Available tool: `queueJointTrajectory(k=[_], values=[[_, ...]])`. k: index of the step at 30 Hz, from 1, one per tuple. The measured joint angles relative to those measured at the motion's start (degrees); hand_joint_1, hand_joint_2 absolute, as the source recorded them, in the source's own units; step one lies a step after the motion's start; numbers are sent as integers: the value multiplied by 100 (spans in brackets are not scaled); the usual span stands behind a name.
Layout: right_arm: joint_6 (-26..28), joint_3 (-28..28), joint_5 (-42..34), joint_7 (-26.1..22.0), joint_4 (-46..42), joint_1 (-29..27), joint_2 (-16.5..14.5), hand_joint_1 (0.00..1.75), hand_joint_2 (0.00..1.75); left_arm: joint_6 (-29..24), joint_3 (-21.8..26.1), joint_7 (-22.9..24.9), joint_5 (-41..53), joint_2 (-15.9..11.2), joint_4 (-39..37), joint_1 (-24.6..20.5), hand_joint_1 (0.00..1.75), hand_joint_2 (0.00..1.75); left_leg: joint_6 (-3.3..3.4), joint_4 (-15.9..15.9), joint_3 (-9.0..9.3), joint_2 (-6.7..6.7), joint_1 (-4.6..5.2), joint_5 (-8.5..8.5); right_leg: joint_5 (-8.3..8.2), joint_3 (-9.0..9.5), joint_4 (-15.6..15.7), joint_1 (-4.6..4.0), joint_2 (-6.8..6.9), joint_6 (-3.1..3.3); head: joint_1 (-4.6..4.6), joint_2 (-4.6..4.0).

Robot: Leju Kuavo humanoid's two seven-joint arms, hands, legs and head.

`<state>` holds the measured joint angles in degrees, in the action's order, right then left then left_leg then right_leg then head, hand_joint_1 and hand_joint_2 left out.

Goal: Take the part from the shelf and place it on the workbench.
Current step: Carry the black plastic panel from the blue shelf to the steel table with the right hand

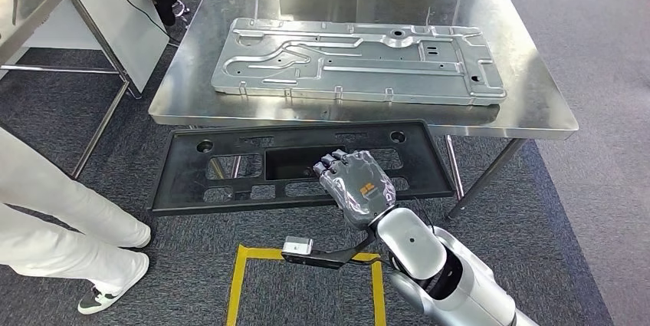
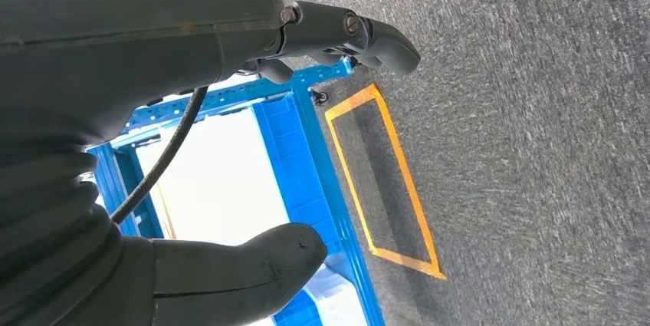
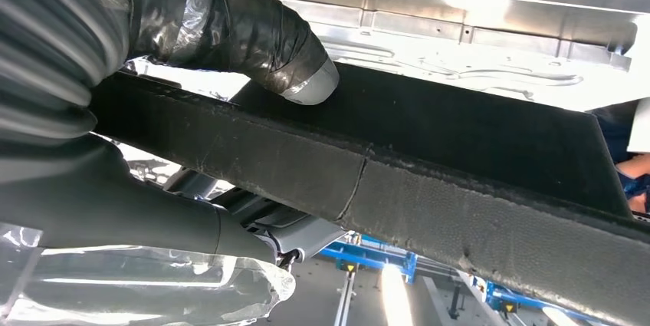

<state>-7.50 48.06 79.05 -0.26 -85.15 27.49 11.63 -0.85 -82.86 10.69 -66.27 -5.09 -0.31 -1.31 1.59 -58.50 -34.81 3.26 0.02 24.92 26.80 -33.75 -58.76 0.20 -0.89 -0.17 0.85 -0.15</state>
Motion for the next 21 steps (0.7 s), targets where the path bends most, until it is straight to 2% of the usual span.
queueJointTrajectory(k=[11, 21], values=[[-58, 0, 1, -5, -46, -2, 0, 175, 175, 18, -2, 72, 56, 1, 0, -1, 0, 175, 0, 0, -1, 0, 0, 1, 0, 0, 0, 0, 0, 0, 0, 0], [-286, 18, 3, 80, -634, -109, 4, 175, 175, -219, -122, 281, 300, 84, 0, -14, 0, 175, -2, 0, -1, 0, 0, 4, 4, -1, 0, 0, 0, -1, 0, 0]])
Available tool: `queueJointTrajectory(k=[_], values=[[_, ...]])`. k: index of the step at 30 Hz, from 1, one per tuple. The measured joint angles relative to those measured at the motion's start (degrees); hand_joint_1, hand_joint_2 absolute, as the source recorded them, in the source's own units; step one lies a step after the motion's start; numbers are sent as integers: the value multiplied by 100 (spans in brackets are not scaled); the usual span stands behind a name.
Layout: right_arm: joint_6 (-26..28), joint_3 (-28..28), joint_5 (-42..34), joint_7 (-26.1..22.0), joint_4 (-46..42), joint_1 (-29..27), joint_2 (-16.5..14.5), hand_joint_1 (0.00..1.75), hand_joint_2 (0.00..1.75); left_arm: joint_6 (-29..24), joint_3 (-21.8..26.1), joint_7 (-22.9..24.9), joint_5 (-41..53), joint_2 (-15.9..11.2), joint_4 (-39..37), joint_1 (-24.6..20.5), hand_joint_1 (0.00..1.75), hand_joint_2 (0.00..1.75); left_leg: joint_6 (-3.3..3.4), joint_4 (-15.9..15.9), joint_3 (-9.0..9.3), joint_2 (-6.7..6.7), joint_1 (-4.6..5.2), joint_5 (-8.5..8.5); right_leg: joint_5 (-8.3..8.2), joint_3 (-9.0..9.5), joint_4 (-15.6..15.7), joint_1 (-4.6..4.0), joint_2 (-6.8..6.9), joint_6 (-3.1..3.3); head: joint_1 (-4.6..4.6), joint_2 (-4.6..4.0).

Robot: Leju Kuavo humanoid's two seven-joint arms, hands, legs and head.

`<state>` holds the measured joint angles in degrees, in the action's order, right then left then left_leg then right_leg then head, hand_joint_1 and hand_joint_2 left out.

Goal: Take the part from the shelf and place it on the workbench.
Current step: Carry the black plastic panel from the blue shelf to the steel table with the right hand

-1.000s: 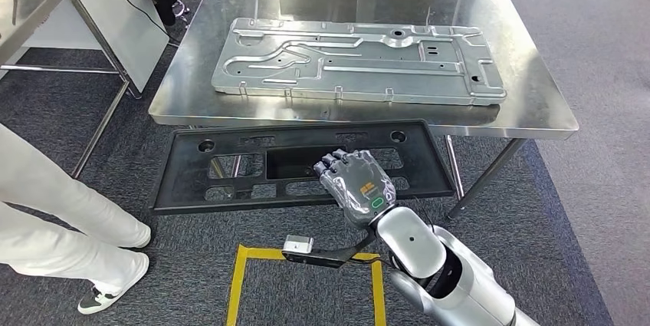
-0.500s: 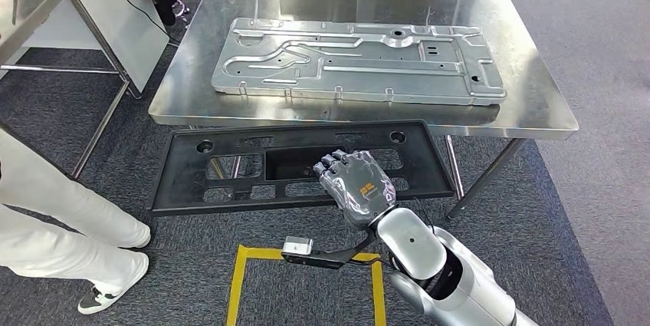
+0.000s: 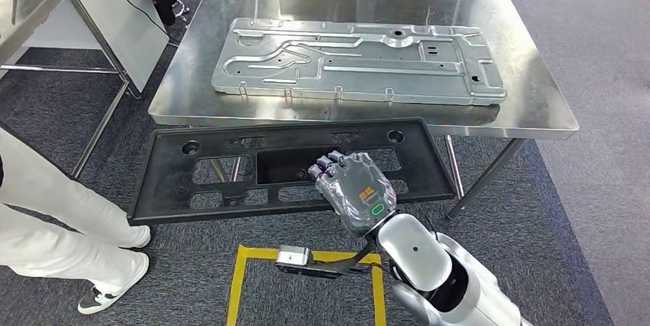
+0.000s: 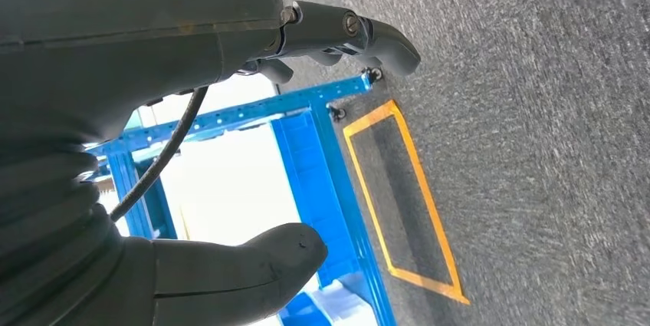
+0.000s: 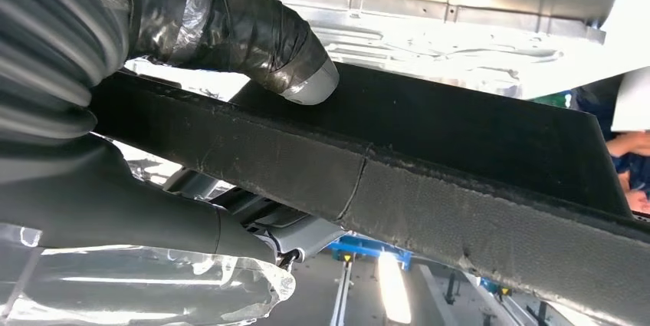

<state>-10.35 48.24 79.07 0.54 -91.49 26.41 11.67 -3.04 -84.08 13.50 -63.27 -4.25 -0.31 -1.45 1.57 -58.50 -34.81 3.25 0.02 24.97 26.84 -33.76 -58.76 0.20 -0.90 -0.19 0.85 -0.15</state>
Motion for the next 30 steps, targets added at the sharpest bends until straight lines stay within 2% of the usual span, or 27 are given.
queueJointTrajectory(k=[7, 19, 30], values=[[-19, 2, -4, 56, -134, -10, 28, 175, 175, 16, -156, -99, 178, 12, 0, -15, 0, 175, 0, 0, 1, 0, 0, 1, 1, 0, 0, 0, 0, 0, 0, 0], [78, 2, 55, 161, -416, -449, 412, 175, 175, 13, -229, -243, 247, 8, 0, -1, 0, 175, -1, 0, 2, 0, 0, 10, 9, 1, 1, 0, -1, -6, 0, 0], [115, -14, 116, 129, -429, -514, 442, 175, 175, 33, -280, -326, 248, -21, 0, -3, 0, 175, -2, 0, 2, 0, -1, 11, 10, 1, 1, 0, 0, -5, 0, 0]])
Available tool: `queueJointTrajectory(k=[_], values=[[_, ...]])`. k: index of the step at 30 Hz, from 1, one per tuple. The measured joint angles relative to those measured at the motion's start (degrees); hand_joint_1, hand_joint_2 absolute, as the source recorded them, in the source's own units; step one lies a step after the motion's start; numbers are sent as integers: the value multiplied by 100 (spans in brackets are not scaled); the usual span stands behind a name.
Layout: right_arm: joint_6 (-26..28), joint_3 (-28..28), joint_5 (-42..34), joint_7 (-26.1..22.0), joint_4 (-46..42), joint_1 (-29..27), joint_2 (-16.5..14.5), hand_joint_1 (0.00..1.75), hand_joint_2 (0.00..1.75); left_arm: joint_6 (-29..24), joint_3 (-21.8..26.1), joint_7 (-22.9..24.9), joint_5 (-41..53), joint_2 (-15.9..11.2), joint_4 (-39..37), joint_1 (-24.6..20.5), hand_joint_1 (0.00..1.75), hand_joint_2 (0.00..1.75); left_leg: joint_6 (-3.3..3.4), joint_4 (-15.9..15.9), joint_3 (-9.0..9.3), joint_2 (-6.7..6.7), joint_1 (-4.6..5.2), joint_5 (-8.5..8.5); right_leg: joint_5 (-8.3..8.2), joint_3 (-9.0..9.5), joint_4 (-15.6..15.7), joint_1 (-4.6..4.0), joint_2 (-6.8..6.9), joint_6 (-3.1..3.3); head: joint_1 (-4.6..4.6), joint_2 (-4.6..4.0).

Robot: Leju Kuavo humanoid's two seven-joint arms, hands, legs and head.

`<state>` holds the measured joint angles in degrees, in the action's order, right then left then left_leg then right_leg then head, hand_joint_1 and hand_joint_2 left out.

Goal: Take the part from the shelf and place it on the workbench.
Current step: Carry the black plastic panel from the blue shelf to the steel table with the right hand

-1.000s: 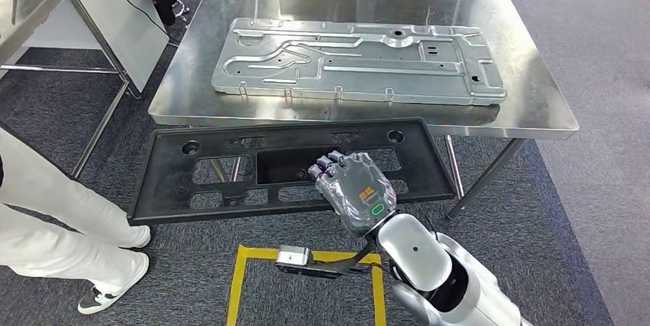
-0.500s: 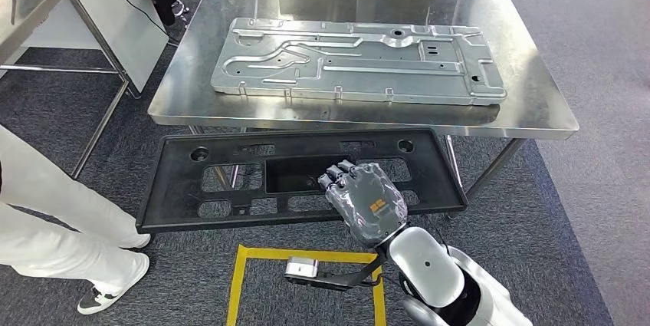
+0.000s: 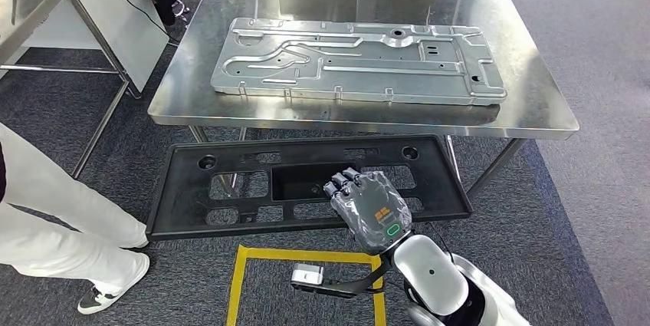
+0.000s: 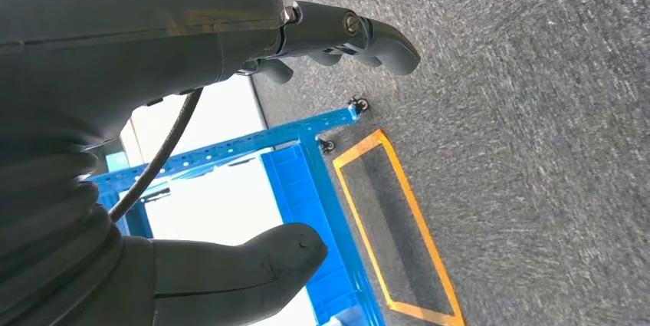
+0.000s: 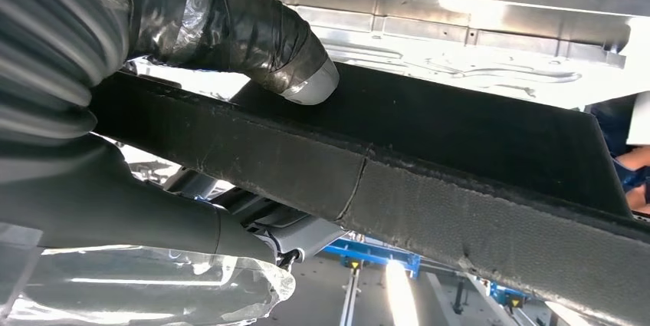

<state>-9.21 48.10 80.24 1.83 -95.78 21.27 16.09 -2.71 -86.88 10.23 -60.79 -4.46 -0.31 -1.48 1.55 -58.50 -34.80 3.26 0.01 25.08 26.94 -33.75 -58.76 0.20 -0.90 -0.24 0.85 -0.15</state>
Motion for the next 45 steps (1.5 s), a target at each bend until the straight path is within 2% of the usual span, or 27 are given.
queueJointTrajectory(k=[45], values=[[148, -168, 243, -8, 225, -247, -31, 175, 175, 79, 0, -64, 103, -78, 0, 9, 0, 175, -2, 0, -1, 1, 0, 4, 6, 0, 0, 0, 0, -1, 0, 0]])
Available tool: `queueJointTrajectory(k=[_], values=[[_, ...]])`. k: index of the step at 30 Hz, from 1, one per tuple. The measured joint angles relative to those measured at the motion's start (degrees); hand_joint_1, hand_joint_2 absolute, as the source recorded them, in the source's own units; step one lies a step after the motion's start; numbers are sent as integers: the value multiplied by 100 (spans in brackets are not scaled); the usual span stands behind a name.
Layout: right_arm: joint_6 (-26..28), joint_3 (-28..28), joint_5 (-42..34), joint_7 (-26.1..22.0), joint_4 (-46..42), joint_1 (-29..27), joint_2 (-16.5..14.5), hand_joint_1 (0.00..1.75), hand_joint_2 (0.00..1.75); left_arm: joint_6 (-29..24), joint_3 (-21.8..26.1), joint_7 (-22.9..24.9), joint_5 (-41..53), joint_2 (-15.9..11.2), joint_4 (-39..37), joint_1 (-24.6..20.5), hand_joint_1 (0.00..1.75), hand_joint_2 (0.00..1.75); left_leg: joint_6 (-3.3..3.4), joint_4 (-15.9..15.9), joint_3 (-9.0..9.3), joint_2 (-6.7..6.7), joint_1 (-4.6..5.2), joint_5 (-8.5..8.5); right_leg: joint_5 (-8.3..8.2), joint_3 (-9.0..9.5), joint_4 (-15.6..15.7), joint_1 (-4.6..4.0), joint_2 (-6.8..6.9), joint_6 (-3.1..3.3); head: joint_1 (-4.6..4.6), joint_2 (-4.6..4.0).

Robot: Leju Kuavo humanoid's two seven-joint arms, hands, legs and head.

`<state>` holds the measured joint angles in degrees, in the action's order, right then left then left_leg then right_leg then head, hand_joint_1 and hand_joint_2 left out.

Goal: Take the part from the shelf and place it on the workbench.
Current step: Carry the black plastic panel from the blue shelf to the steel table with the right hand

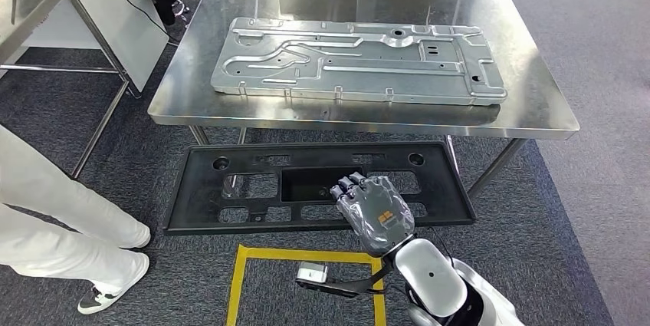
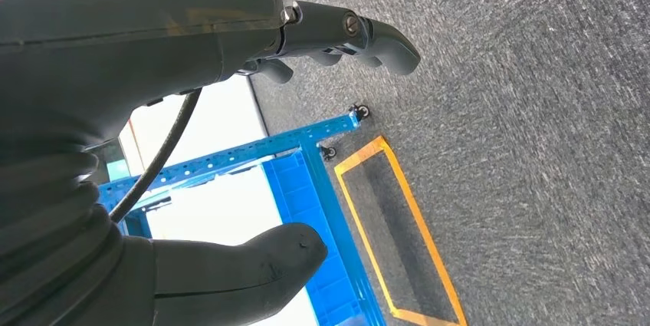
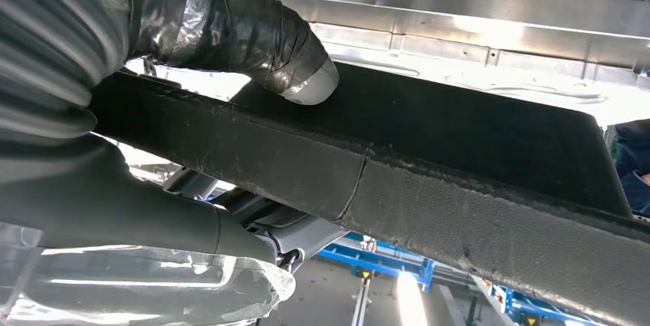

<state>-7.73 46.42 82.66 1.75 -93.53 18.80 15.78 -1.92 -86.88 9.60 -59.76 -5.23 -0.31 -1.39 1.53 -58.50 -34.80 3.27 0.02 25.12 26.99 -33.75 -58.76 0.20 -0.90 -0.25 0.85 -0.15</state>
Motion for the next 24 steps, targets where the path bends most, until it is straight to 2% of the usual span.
queueJointTrajectory(k=[14, 24], values=[[39, -170, 69, -11, -64, -164, 42, 175, 175, -46, 0, -49, 3, 1, 0, 6, 0, 175, 0, 0, 0, 0, 0, 1, 1, 0, 0, 0, 0, -1, 0, 0], [60, -277, 70, -20, -289, -369, 228, 175, 175, -69, 0, -61, 17, 1, 0, 12, 0, 175, 1, 0, 0, 0, 0, 2, 2, 0, 0, 0, 0, -1, 0, 0]])
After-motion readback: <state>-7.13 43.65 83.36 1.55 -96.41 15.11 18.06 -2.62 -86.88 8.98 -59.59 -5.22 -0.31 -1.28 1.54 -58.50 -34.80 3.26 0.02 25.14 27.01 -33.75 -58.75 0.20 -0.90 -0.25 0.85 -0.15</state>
